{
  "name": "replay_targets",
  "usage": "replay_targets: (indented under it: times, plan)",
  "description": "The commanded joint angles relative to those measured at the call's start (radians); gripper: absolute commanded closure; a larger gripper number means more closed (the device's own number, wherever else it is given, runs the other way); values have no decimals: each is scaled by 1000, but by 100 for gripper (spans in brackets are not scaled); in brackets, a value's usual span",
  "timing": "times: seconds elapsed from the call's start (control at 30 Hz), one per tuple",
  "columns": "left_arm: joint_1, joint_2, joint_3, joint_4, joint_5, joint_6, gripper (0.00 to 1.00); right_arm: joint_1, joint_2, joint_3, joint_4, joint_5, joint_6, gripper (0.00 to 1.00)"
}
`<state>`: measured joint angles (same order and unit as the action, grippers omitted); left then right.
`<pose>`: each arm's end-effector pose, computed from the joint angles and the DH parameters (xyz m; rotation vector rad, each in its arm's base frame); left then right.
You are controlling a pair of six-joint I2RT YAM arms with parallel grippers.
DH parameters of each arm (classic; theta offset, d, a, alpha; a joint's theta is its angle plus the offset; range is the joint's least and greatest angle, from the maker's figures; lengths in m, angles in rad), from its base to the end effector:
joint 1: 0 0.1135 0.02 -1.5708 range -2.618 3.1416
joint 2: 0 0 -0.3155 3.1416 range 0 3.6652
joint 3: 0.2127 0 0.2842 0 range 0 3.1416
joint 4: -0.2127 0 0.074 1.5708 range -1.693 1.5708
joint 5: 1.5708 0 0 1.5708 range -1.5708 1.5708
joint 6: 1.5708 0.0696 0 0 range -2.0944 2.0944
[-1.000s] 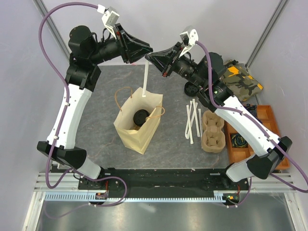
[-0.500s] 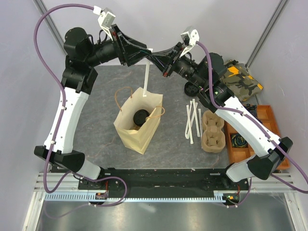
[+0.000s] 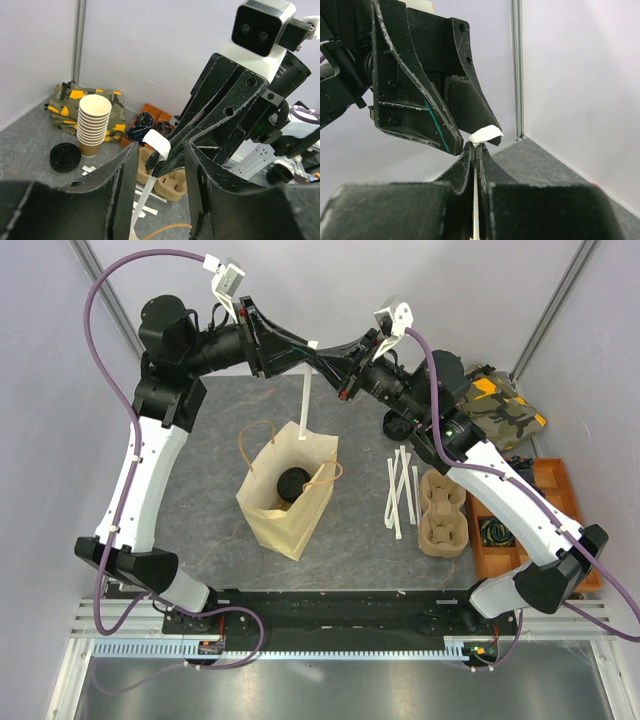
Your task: Pack the takeout coffee
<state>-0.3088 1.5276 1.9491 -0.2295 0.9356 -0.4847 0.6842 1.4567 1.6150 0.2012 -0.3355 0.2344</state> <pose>0.3150 -0.1593 0.6191 0.7101 1.4265 -1.2699 0.2798 0.2578 0.5791 -0.5804 1.1577 0.9963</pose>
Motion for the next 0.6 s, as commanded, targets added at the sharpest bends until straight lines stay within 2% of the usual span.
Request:
replay_targets:
  times: [0.0, 0.13, 0.27, 0.57]
  plan:
    - [5, 16, 25, 19, 35, -57, 53, 6, -33, -4, 37, -7, -29, 100]
    - [4, 26, 34, 19, 35, -61, 59, 11, -35, -7, 33, -7, -38, 100]
    - [4, 26, 36, 27, 42, -60, 71, 12, -32, -9, 33, -4, -43, 100]
    - [5, 31, 31, 51, 55, -84, 85, 14, -30, -10, 41, -5, -44, 100]
